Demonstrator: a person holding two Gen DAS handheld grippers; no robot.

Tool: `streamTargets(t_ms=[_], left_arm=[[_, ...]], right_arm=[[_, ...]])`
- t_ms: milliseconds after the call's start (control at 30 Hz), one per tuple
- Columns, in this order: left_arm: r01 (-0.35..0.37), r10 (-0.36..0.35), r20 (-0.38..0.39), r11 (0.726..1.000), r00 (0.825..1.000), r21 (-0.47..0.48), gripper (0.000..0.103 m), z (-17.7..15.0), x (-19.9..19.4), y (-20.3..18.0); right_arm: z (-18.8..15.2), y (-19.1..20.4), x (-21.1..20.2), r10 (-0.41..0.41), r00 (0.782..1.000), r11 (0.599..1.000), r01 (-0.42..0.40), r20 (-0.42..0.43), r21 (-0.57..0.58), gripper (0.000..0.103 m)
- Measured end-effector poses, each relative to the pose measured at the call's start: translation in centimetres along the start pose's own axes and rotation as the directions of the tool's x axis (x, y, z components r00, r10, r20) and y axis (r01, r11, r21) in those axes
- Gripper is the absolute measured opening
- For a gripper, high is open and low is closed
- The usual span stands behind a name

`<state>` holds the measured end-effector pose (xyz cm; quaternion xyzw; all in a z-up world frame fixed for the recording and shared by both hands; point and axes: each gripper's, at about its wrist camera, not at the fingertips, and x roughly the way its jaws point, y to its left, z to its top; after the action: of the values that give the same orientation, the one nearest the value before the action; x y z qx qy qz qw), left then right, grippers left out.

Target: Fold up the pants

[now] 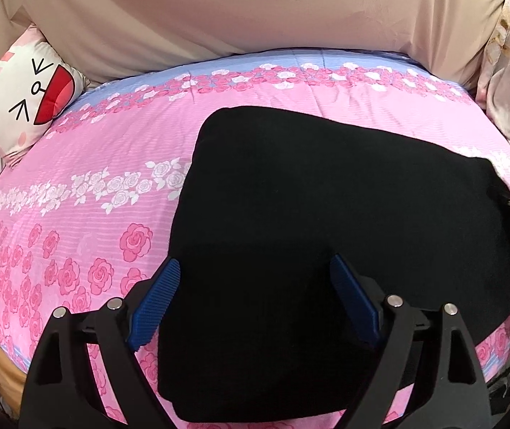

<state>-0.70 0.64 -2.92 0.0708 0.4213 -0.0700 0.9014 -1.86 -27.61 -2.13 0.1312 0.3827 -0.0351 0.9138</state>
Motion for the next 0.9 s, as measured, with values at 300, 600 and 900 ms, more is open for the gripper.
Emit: streamTargets(t_ms=[300,600,900], left_arm=[[0.018,-0.018,-0.009,0.999,1.0,-0.039,0.084,-0.3,-0.4,0.8],[0.038,-0.039,-0.012,0.997,0.999,-0.072,0.084,-0.9,-1.8,2.8],[0.098,-0.111,-0.072,0.98,0.991,-0.172,0.089,-3.2,-2.3,6.1]], right_arm=[[-2.8,6.2,-4.7,0.099,0.994,0.981,-0.09,0.051,-0.17,0.014],[-3.1,4.3,-5.4,0.081,0.996,0.989,-0.075,0.041,-0.128,0.019],[-5.9,-1.2,-7.5,-0.033,0.999,0.999,0.033,0.003,-0.027,0.043]])
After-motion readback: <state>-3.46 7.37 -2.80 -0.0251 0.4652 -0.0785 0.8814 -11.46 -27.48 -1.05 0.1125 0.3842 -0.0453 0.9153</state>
